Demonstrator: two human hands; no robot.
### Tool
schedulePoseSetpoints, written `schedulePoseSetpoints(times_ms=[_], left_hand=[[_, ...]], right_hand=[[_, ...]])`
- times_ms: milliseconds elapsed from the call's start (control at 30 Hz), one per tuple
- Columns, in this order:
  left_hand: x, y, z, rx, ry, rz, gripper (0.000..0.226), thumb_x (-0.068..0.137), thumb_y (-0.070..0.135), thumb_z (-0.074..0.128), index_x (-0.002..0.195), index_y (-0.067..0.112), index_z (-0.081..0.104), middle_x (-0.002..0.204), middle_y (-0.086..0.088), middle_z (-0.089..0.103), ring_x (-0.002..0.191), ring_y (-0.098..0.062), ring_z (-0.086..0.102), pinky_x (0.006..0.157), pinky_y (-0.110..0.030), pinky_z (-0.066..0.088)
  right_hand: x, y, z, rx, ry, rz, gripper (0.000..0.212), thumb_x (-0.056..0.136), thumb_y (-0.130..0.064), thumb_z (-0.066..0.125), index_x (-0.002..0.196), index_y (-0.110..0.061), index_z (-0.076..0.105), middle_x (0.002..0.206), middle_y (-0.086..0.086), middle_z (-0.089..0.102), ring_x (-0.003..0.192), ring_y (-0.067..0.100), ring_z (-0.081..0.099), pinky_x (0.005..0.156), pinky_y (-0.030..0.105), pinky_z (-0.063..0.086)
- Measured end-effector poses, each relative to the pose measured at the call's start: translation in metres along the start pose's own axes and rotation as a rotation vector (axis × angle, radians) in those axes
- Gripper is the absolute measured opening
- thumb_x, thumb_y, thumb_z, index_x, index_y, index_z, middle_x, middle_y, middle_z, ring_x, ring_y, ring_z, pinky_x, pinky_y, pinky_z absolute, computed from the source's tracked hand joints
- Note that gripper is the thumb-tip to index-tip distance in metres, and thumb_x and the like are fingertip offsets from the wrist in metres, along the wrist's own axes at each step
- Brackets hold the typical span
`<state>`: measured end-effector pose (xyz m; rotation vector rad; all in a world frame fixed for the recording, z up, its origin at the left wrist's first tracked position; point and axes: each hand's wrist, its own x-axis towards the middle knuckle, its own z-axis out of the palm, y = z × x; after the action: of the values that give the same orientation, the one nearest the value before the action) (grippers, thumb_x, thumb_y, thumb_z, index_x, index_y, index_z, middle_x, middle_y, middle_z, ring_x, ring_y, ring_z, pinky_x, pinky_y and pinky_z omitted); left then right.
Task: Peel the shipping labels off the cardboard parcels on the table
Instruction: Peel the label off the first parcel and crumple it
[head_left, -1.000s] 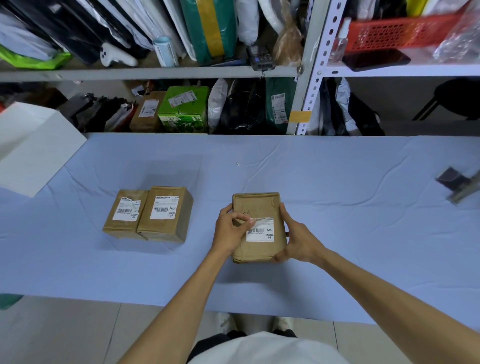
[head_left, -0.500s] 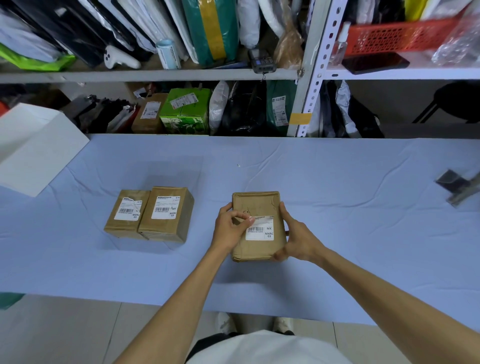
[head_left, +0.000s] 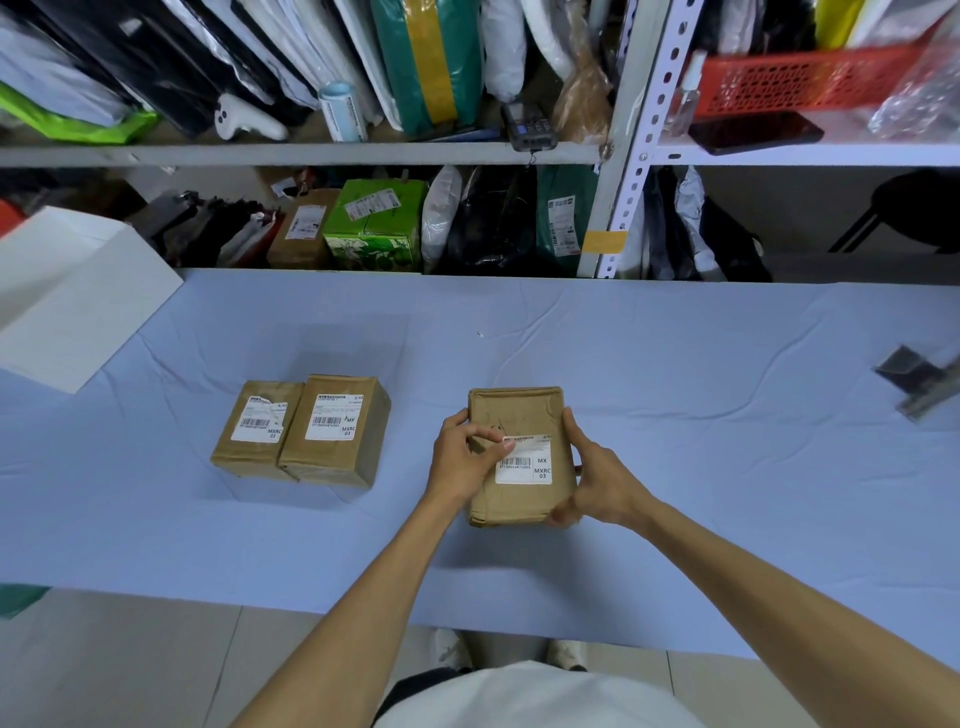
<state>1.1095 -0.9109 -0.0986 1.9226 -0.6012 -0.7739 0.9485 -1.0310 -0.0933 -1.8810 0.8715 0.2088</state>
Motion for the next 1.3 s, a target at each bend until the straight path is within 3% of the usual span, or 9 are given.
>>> schedulePoseSetpoints(times_ms=[233, 433, 567, 733, 833, 967, 1100, 1200, 1300], left_hand=[[0.000, 0.001, 0.004, -0.007, 0.021, 0.002, 0.013, 0.079, 0.019, 0.077, 0.085, 0.010, 0.071, 0.138, 0.000, 0.045, 0.112, -0.004, 0.044, 0.068, 0.009, 0.033], [-0.002, 0.002, 0.002, -0.015, 0.022, 0.006, 0.013, 0.079, 0.019, 0.077, 0.086, 0.009, 0.072, 0.142, -0.001, 0.043, 0.130, -0.012, 0.043, 0.094, -0.013, 0.033], [-0.002, 0.001, 0.001, -0.019, 0.020, 0.000, 0.013, 0.079, 0.021, 0.077, 0.085, 0.010, 0.071, 0.139, 0.002, 0.044, 0.117, -0.001, 0.041, 0.078, 0.004, 0.028], [-0.004, 0.001, -0.001, -0.031, 0.008, -0.001, 0.010, 0.078, 0.021, 0.078, 0.081, 0.014, 0.071, 0.127, 0.010, 0.042, 0.115, 0.001, 0.041, 0.072, 0.009, 0.030], [-0.006, 0.002, -0.002, -0.036, 0.001, 0.004, 0.010, 0.078, 0.020, 0.078, 0.074, 0.020, 0.069, 0.135, 0.005, 0.044, 0.117, 0.000, 0.041, 0.077, 0.003, 0.031], [-0.009, 0.003, -0.003, -0.058, 0.003, 0.017, 0.011, 0.076, 0.018, 0.079, 0.073, 0.020, 0.069, 0.139, 0.001, 0.045, 0.132, -0.010, 0.041, 0.095, -0.018, 0.032], [-0.009, 0.002, -0.004, -0.066, 0.007, 0.016, 0.014, 0.072, 0.014, 0.082, 0.075, 0.019, 0.069, 0.135, 0.003, 0.046, 0.127, -0.014, 0.047, 0.093, -0.018, 0.035], [-0.010, 0.001, -0.003, -0.053, 0.010, 0.013, 0.012, 0.074, 0.015, 0.081, 0.078, 0.015, 0.070, 0.139, 0.000, 0.045, 0.128, -0.015, 0.047, 0.088, -0.010, 0.035], [-0.011, 0.001, -0.003, -0.053, 0.010, 0.012, 0.010, 0.076, 0.015, 0.079, 0.077, 0.015, 0.069, 0.143, -0.002, 0.044, 0.130, -0.017, 0.046, 0.096, -0.016, 0.036]], right_hand=[[-0.002, 0.000, -0.001, 0.005, -0.002, 0.006, 0.147, 0.050, -0.015, 0.089, 0.149, -0.036, -0.017, 0.119, -0.011, 0.050, 0.100, 0.013, 0.057, 0.058, 0.011, 0.050], [-0.002, -0.002, 0.000, 0.005, -0.006, 0.011, 0.147, 0.051, -0.015, 0.090, 0.149, -0.035, -0.017, 0.117, -0.012, 0.050, 0.099, 0.013, 0.057, 0.060, 0.012, 0.050], [-0.003, -0.003, 0.001, -0.001, -0.001, 0.007, 0.146, 0.052, -0.016, 0.090, 0.149, -0.035, -0.017, 0.118, -0.011, 0.050, 0.100, 0.013, 0.057, 0.061, 0.012, 0.049], [-0.005, -0.004, 0.001, -0.007, -0.002, -0.003, 0.145, 0.053, -0.017, 0.090, 0.150, -0.034, -0.017, 0.119, -0.010, 0.049, 0.101, 0.015, 0.057, 0.064, 0.014, 0.050], [-0.006, -0.005, 0.001, -0.008, -0.005, -0.004, 0.145, 0.054, -0.015, 0.089, 0.150, -0.033, -0.017, 0.120, -0.009, 0.048, 0.102, 0.016, 0.057, 0.065, 0.015, 0.051], [-0.007, -0.006, 0.002, -0.009, -0.008, 0.002, 0.145, 0.055, -0.014, 0.089, 0.150, -0.032, -0.018, 0.120, -0.009, 0.048, 0.102, 0.015, 0.057, 0.066, 0.015, 0.051], [-0.008, -0.007, 0.002, -0.004, -0.010, 0.001, 0.145, 0.054, -0.014, 0.089, 0.149, -0.034, -0.019, 0.121, -0.009, 0.050, 0.102, 0.015, 0.058, 0.065, 0.013, 0.050], [-0.009, -0.008, 0.003, -0.009, -0.011, -0.004, 0.146, 0.052, -0.015, 0.089, 0.149, -0.034, -0.019, 0.121, -0.007, 0.051, 0.102, 0.016, 0.058, 0.065, 0.016, 0.052], [-0.009, -0.009, 0.005, -0.011, -0.012, -0.009, 0.146, 0.053, -0.015, 0.089, 0.149, -0.034, -0.020, 0.119, -0.009, 0.050, 0.102, 0.014, 0.056, 0.063, 0.013, 0.050]])
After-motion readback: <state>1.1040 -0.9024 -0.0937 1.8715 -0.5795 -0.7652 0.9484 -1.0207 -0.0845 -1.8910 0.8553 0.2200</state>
